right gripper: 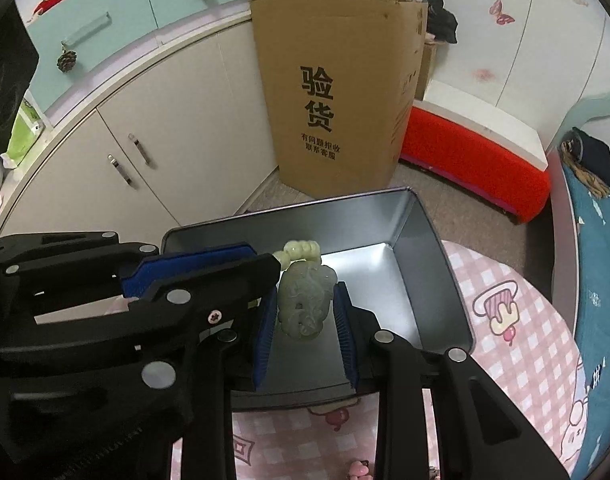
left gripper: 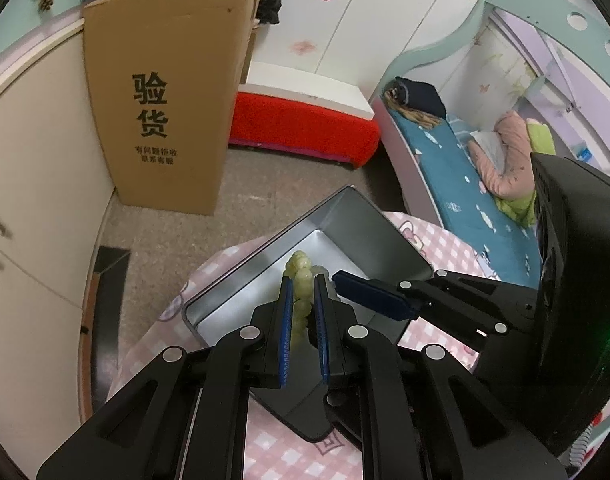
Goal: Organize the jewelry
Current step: 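Open the left gripper releasing the bracelet while the right gripper releases the pendant, then withdraw both grippers from the tin back over the jewelry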
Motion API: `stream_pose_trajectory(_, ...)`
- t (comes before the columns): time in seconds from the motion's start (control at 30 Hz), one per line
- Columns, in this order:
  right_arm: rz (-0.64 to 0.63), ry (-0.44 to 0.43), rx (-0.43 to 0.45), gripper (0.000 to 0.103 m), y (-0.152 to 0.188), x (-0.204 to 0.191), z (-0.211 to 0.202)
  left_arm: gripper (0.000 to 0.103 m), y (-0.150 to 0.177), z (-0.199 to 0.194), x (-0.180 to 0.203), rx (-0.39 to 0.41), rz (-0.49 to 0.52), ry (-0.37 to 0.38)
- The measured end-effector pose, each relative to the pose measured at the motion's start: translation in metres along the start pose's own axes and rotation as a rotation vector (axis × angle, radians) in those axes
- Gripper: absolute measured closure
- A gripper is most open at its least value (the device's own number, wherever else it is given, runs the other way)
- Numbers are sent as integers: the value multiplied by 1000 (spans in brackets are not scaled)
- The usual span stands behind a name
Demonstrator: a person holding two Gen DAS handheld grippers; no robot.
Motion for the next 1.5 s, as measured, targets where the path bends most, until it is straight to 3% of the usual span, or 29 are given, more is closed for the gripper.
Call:
stream_pose_trajectory(0.1,3,-4,-6,75,-2,0,3,82,1,1,-2,-10,-19,12)
stream_pose_trajectory(0.17,16,-25,-2,74,-3,2,1,55,1,-3,-7,4,-37,-7)
stream_pose_trajectory(0.23,28,-41,6,74,-3,4,-1,44,1,-9,-8,30,-32,-9)
stream_pose_trajectory(0.4,40,-35,24,74,1,8,-6,44,3,-18,-3,41,-20,-27)
stream_pose_trajectory(0.53,38,-29,63,64,8,9,-23,42,7,-31,9,66,-2,-14)
stream_pose_trajectory(0.63,34,-23,96,64,17,11,-41,36,15,-48,19,117,25,-38)
stream_pose_trajectory(0.7,36,-15,121,57,28,18,-55,35,26,-62,28,168,53,-76)
stream_pose_trajectory(0.87,80,19,181,55,76,42,-84,33,60,-77,48,260,101,-159)
stream_pose_trajectory(1.03,137,80,233,49,133,67,-97,33,93,-68,64,285,107,-173)
stream_pose_trajectory(1.23,279,93,274,48,190,111,-100,33,115,-31,84,204,99,-145)
stream_pose_trajectory(1.5,358,42,285,47,217,131,-84,32,124,33,105,39,53,-155)
Point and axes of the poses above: each gripper's, at about its wrist camera, not at the fingertips, and z roughly the way its jaws point, x to its right, y to its underside, the point moved 7 cm from there along z, roughly the way its jaws point, and after that the axes turned 15 degrees about -x, right-handed, at the moved point
